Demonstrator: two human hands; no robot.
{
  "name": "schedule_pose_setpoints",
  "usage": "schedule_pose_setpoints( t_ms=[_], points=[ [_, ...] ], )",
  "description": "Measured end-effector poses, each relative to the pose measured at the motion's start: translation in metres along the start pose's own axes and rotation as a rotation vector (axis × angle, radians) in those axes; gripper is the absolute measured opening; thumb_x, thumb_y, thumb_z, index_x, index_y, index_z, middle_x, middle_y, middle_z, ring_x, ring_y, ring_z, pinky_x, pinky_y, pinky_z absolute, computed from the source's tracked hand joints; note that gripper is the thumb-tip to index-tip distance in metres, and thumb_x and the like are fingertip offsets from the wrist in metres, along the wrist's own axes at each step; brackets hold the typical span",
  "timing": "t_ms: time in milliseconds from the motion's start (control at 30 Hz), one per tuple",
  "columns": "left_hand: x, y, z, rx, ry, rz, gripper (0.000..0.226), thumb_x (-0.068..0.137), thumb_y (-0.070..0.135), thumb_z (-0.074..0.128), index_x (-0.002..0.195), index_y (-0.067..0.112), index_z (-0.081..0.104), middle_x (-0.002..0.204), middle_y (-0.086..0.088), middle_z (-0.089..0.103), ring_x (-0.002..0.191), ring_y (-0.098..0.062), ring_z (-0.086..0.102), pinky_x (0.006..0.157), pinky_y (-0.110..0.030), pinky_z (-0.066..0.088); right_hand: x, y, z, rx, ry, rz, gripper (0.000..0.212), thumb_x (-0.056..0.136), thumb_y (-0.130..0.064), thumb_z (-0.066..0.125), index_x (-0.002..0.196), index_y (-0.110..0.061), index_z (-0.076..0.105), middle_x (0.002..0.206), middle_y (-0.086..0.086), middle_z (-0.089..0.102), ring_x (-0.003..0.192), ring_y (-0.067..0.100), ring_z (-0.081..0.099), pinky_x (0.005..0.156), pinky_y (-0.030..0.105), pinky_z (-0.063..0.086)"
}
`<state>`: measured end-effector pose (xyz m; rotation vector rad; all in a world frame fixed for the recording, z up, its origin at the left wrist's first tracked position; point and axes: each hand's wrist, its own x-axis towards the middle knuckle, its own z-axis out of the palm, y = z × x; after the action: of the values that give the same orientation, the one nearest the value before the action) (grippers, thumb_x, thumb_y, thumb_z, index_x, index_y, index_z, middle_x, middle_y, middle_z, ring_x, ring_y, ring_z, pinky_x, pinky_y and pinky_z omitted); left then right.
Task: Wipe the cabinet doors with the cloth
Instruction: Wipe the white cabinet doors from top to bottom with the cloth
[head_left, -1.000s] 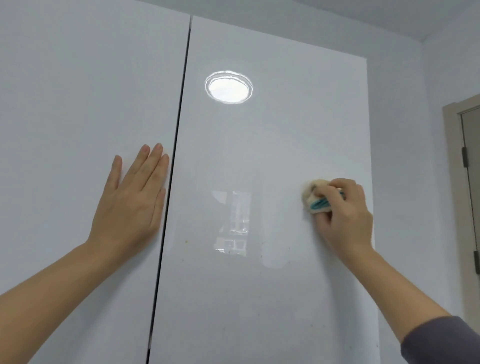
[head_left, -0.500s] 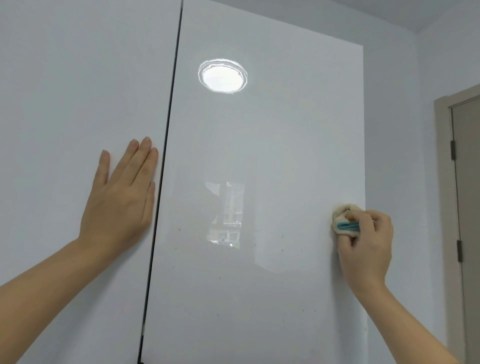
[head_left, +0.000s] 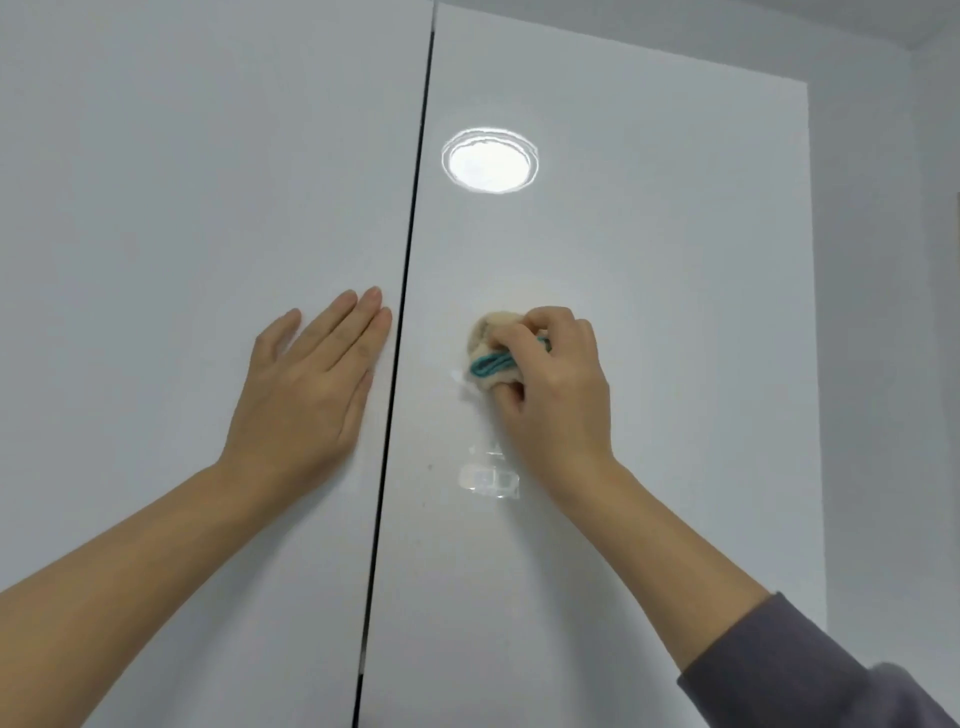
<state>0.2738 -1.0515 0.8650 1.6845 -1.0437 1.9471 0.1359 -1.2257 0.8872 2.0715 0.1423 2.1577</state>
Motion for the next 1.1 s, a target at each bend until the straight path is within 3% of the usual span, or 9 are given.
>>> schedule_pose_setpoints(
  t_ms=[133, 333, 500, 633, 767, 900, 1100],
  points=[
    [0.004, -0.016, -0.005, 0.006, 0.031, 0.104, 0.044, 0.101, 0.016, 0.036, 0.143, 0.013, 0.049, 0.152, 0.0, 0.042, 0.139, -0.018, 0.041, 0.105, -0.044, 0.03, 0.011, -0.02, 0.011, 0.026, -0.038, -0.113, 0.034, 0.07, 0.0, 0.064, 0.098, -0.02, 0.068, 0.099, -0.001, 0.057, 0.088, 0.022, 0.048, 0.044, 0.03, 0.044],
    [0.002, -0.018, -0.003, 0.024, 0.043, 0.12, 0.046, 0.099, 0.013, 0.04, 0.144, 0.012, 0.047, 0.153, -0.002, 0.04, 0.14, -0.019, 0.04, 0.105, -0.044, 0.03, -0.011, -0.035, 0.017, 0.05, -0.113, -0.362, 0.03, 0.067, 0.001, 0.061, 0.092, -0.014, 0.07, 0.096, 0.003, 0.062, 0.081, 0.026, 0.051, 0.046, 0.024, 0.037],
    [0.001, -0.016, -0.003, 0.081, 0.023, 0.122, 0.048, 0.097, 0.01, 0.039, 0.144, 0.008, 0.047, 0.153, -0.005, 0.04, 0.139, -0.022, 0.042, 0.104, -0.046, 0.033, -0.081, -0.04, 0.014, 0.132, -0.201, -0.541, 0.027, 0.077, 0.002, 0.053, 0.087, -0.015, 0.071, 0.094, 0.001, 0.066, 0.073, 0.024, 0.048, 0.054, 0.029, 0.039],
    [-0.001, -0.007, -0.003, 0.097, -0.009, 0.059, 0.048, 0.097, 0.01, 0.04, 0.145, 0.007, 0.044, 0.154, -0.007, 0.038, 0.141, -0.023, 0.038, 0.109, -0.047, 0.03, -0.111, -0.032, 0.009, 0.121, -0.287, -0.736, 0.017, 0.091, -0.007, 0.058, 0.082, -0.017, 0.068, 0.088, 0.0, 0.065, 0.069, 0.022, 0.045, 0.051, 0.032, 0.039],
    [-0.002, 0.007, -0.001, 0.055, -0.028, -0.041, 0.048, 0.099, 0.012, 0.033, 0.146, 0.008, 0.042, 0.155, -0.006, 0.036, 0.144, -0.021, 0.033, 0.116, -0.048, 0.023, -0.077, -0.021, 0.005, 0.124, -0.306, -0.884, 0.021, 0.098, -0.013, 0.053, 0.082, -0.018, 0.067, 0.088, 0.002, 0.066, 0.068, 0.022, 0.048, 0.05, 0.031, 0.039],
    [-0.002, 0.013, 0.001, 0.026, -0.029, -0.101, 0.051, 0.096, 0.01, 0.035, 0.146, 0.009, 0.042, 0.156, -0.005, 0.036, 0.145, -0.02, 0.031, 0.118, -0.048, 0.02, -0.018, -0.006, 0.001, 0.007, -0.21, -0.798, 0.026, 0.084, 0.002, 0.052, 0.085, -0.016, 0.07, 0.092, 0.006, 0.068, 0.068, 0.026, 0.052, 0.049, 0.033, 0.042],
    [-0.001, 0.018, -0.001, 0.038, -0.082, -0.127, 0.054, 0.097, 0.023, 0.029, 0.148, 0.008, 0.039, 0.157, -0.006, 0.032, 0.146, -0.021, 0.027, 0.119, -0.05, 0.017, 0.024, 0.01, 0.002, -0.102, -0.044, -0.453, 0.032, 0.064, 0.002, 0.064, 0.088, -0.018, 0.072, 0.093, 0.002, 0.064, 0.077, 0.027, 0.054, 0.044, 0.021, 0.032]
  ],
)
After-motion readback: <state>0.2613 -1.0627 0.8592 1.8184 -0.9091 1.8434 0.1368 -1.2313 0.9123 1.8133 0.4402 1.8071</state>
